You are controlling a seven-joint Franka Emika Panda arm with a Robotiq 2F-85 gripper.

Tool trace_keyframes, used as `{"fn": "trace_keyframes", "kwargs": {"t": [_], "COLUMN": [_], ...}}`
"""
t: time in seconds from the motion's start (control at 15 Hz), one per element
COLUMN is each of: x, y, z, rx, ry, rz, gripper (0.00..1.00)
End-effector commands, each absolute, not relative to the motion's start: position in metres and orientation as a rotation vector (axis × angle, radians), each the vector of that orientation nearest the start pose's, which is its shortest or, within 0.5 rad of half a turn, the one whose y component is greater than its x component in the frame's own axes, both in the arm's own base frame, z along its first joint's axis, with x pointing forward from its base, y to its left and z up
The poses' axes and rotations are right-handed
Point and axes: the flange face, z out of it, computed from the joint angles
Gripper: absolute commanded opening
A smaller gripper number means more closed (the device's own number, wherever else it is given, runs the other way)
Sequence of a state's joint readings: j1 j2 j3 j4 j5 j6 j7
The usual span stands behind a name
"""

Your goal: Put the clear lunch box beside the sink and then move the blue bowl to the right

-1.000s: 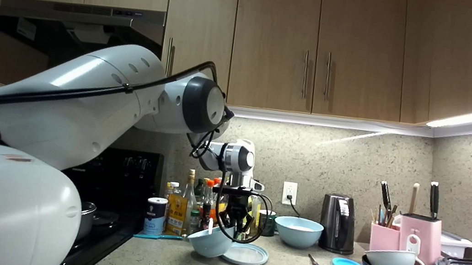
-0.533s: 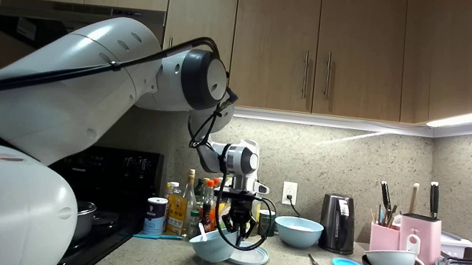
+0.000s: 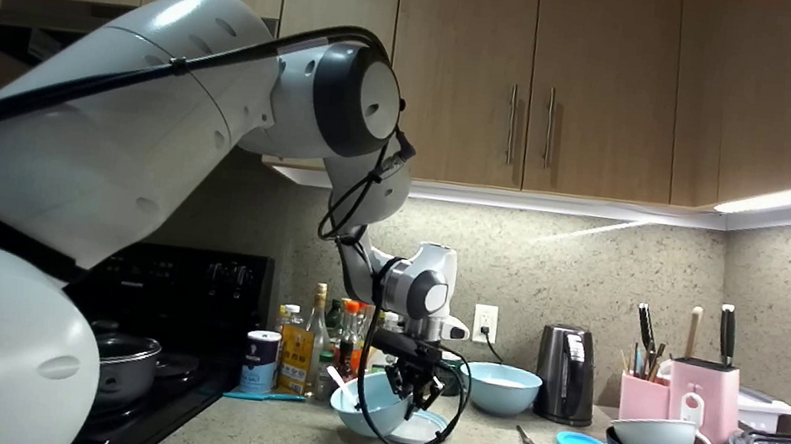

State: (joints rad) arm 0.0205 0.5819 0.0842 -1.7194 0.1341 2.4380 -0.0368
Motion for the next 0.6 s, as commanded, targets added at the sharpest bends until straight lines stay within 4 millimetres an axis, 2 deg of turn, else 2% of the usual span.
{"fn": "trace_keyframes", "kwargs": {"t": [0.0, 0.13, 0.2, 0.53], "x": [0.682, 0.682, 0.682, 0.670], "y": [0.065, 0.069, 0.062, -0.020], "z": [0.264, 0.265, 0.267, 0.278], "rx": [-2.990, -2.986, -2.993, -2.992], "ry": [-0.039, -0.045, -0.013, 0.379], "rz": [-0.196, -0.197, -0.203, -0.209], "gripper": [0.08, 0.08, 0.06, 0.07]}}
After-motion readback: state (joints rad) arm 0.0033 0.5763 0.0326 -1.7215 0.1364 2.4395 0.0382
